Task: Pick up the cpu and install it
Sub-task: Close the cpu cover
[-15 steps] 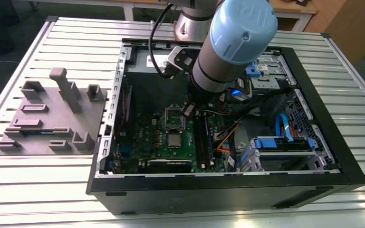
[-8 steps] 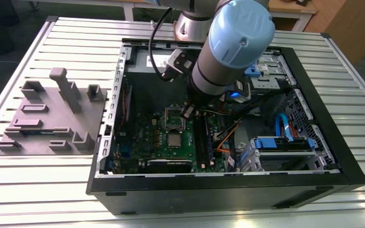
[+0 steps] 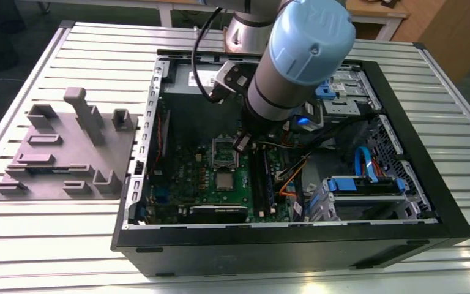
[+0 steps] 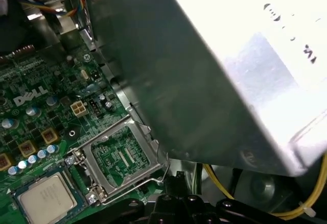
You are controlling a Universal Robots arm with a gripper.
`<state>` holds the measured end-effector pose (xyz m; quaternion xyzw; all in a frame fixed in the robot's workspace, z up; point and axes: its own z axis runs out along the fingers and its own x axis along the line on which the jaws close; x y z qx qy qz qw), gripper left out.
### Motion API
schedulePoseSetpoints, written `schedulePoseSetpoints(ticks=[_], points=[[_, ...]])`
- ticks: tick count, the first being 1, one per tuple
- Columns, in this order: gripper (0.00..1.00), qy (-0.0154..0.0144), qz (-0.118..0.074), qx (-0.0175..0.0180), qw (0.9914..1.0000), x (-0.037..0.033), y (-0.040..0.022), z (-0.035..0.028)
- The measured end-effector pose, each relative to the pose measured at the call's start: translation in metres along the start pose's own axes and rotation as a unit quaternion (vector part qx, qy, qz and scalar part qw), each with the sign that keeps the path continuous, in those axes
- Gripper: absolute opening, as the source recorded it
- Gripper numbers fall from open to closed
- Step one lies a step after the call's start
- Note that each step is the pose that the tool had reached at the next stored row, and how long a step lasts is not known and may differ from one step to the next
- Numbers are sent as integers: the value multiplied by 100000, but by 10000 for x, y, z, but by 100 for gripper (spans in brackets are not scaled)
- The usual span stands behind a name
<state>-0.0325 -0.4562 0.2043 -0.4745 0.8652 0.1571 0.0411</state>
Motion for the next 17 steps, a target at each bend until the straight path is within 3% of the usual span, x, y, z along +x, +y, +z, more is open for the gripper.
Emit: schedulePoseSetpoints(ticks=[8,11,12,14,17], points=[[10,-102,-17,-68,100000,-23,9,19],[10,-559,-65,-360,99998,-10,-4,74],[10,-557,-64,-365,99998,-8,-6,82],[10,-236,-50,-177,100000,-7,-6,81],[10,1234,78,788,99989,-5,-1,81]])
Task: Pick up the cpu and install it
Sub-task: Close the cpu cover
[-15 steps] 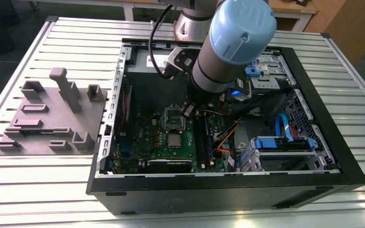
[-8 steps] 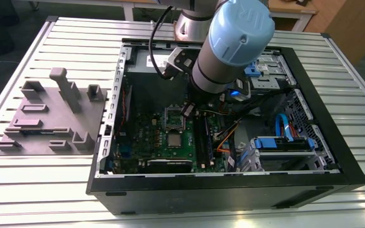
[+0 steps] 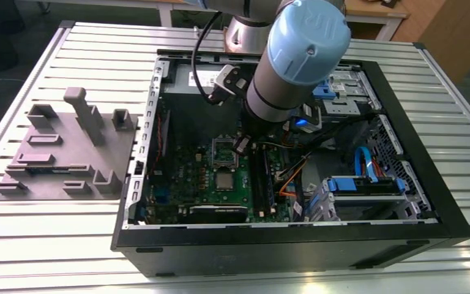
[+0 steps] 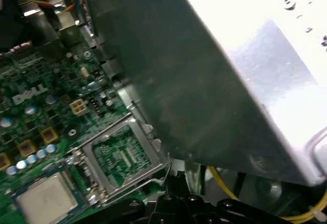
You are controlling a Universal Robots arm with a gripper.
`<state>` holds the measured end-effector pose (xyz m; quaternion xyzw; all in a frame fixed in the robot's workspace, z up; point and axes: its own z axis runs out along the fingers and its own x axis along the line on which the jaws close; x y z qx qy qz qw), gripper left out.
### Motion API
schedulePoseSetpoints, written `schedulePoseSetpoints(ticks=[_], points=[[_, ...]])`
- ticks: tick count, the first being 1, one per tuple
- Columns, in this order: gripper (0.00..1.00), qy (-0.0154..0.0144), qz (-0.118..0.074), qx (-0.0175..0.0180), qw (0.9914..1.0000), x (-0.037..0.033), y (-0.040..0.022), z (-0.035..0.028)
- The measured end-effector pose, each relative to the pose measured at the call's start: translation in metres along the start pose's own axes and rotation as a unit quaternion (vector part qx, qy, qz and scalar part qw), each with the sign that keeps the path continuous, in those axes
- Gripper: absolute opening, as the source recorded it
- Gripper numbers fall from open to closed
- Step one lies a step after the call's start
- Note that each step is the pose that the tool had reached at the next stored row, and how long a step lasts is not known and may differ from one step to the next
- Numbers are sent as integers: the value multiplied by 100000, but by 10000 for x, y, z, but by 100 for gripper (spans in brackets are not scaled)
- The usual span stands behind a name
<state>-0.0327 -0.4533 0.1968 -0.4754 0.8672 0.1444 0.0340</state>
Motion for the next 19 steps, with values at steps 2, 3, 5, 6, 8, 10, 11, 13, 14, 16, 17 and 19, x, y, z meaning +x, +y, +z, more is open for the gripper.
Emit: schedulePoseSetpoints(ticks=[2,3,5,6,8,10,11,13,14,16,17,19], points=[[10,625,64,361,99997,-5,6,-22],[10,725,81,382,99997,-9,10,-39],[10,756,100,334,99997,-19,21,-73],[10,762,108,325,99997,-23,25,-88],[10,804,115,343,99996,-28,35,-120],[10,922,121,424,99995,-34,42,-151],[10,1009,130,482,99994,-37,46,-164],[10,1248,154,649,99990,-40,53,-183],[10,1531,173,827,99985,-40,57,-188],[10,2152,197,1218,99969,-39,63,-200],[10,2395,201,1371,99962,-40,67,-208],[10,2702,201,1559,99951,-41,74,-225]])
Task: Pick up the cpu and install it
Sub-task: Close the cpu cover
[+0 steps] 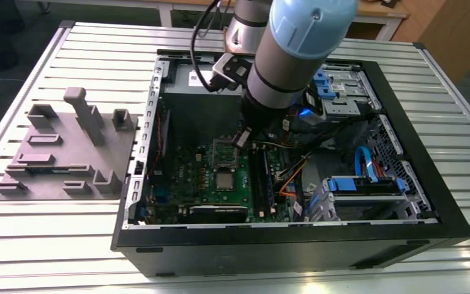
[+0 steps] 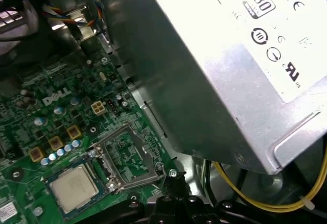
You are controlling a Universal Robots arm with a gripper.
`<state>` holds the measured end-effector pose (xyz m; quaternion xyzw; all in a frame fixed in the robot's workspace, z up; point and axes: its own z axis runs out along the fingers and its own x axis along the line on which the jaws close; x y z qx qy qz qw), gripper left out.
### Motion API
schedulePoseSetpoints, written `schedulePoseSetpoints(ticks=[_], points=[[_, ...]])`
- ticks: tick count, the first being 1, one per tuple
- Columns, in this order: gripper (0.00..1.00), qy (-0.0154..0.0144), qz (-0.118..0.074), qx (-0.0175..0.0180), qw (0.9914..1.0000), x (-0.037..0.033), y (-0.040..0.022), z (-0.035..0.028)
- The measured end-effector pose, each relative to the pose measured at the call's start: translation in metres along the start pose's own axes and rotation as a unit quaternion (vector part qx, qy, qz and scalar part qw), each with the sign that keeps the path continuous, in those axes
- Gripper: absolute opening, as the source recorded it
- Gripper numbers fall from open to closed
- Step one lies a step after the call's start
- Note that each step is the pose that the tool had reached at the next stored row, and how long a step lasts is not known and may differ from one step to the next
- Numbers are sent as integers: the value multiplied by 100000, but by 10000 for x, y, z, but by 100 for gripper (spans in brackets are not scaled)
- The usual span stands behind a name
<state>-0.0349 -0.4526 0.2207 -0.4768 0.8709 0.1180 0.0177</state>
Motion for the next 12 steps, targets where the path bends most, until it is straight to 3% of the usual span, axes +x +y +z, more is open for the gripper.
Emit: schedulePoseSetpoints(ticks=[6,12], points=[[10,530,-50,320,99998,-4,19,-50],[10,627,-353,302,99997,-1,27,-57]])
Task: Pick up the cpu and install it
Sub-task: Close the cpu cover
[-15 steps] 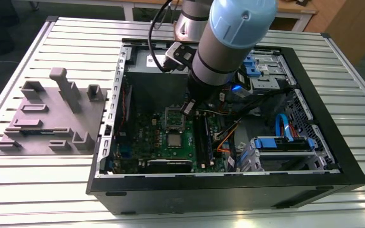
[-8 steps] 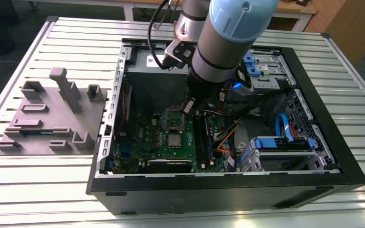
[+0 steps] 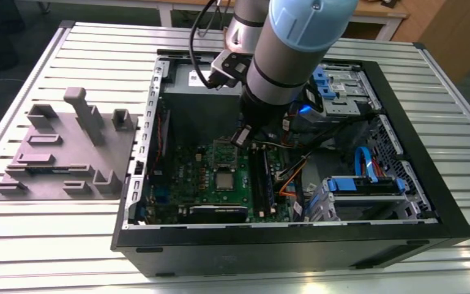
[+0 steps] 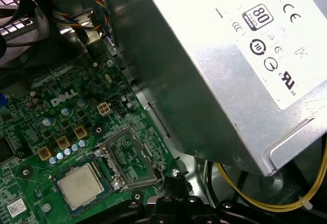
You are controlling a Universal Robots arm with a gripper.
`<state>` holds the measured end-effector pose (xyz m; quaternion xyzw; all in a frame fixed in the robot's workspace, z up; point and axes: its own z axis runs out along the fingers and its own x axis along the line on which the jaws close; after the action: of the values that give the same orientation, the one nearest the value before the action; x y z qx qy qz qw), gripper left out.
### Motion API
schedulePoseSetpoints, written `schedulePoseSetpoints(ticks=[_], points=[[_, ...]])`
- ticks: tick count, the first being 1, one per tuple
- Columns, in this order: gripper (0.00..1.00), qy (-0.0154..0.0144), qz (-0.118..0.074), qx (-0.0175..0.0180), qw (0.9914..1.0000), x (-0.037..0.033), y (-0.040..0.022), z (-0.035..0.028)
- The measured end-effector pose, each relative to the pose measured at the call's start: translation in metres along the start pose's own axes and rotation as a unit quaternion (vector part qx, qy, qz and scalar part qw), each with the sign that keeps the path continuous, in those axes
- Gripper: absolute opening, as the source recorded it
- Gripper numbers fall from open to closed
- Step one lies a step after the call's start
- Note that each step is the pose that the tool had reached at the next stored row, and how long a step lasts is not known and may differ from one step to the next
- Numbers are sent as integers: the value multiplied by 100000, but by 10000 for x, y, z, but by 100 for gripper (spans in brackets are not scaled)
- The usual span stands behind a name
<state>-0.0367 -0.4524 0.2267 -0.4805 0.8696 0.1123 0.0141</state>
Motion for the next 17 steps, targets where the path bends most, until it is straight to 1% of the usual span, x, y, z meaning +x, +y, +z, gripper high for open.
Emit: schedulePoseSetpoints(ticks=[17], points=[[10,208,-1128,-154,99993,1,14,-31]])
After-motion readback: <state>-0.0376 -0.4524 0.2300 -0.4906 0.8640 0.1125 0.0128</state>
